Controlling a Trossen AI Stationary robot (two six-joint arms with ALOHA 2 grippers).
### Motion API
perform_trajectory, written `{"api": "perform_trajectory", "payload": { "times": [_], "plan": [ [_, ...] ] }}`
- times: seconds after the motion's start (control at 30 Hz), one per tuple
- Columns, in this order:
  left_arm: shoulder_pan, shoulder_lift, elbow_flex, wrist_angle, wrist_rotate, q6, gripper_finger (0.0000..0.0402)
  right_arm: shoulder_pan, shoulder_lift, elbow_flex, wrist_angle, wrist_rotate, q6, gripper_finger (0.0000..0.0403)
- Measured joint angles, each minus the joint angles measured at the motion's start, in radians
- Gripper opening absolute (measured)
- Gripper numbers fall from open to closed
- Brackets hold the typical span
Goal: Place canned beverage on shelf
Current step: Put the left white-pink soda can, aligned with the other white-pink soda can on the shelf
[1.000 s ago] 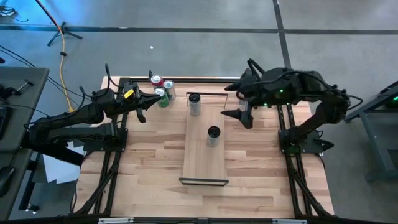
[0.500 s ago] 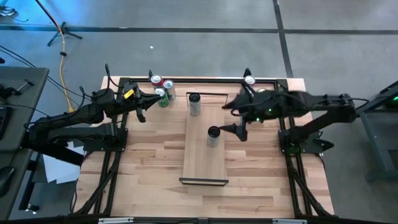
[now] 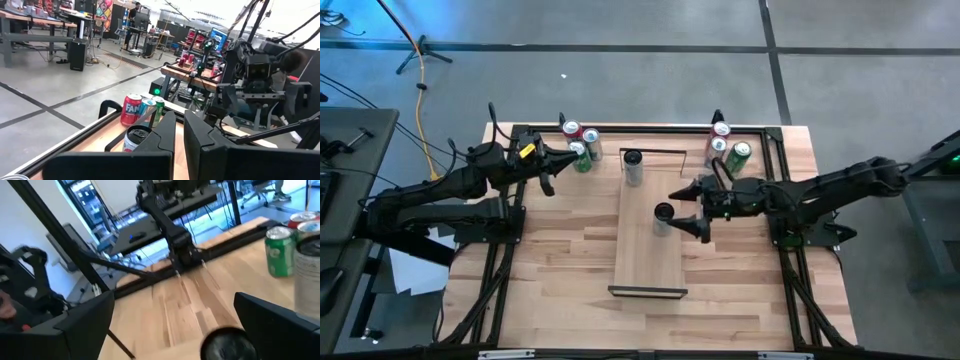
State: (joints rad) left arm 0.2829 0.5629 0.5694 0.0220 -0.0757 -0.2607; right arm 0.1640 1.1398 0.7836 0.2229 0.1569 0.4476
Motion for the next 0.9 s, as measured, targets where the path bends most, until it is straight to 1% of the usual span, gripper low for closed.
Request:
{"api": "perform_trajectory", "payload": {
  "times": [0.1,0.3,0.43,0.57,0.63,0.73,0.8,0.9],
  "plan": [
    [0.0,0.0,0.0,0.0,0.0,0.0,0.0,-0.009,-0.001,-0.006,0.03,0.0,-0.022,0.0397],
    [0.0,0.0,0.0,-0.001,0.0,0.0,0.0,-0.009,-0.001,0.016,0.021,0.005,-0.176,0.0397],
    [0.0,0.0,0.0,-0.001,0.0,0.0,0.0,-0.009,0.0,0.019,0.02,0.011,-0.194,0.0397],
    [0.0,0.0,0.0,-0.001,0.0,-0.008,0.0,-0.009,-0.001,0.02,0.021,-0.009,-0.204,0.0392],
    [0.0,0.0,0.0,-0.001,0.0,-0.008,0.0,-0.009,-0.001,0.02,0.022,-0.011,-0.217,0.0383],
    [0.0,0.0,0.0,-0.001,0.0,-0.008,0.0,-0.009,-0.001,0.02,0.022,-0.011,-0.233,0.0358],
    [0.0,0.0,0.0,-0.001,0.0,-0.008,0.0,-0.009,0.0,0.02,0.022,-0.008,-0.243,0.0334],
    [0.0,0.0,0.0,-0.002,0.0,-0.008,0.0,-0.009,-0.001,0.02,0.022,-0.007,-0.253,0.0288]
  ]
}}
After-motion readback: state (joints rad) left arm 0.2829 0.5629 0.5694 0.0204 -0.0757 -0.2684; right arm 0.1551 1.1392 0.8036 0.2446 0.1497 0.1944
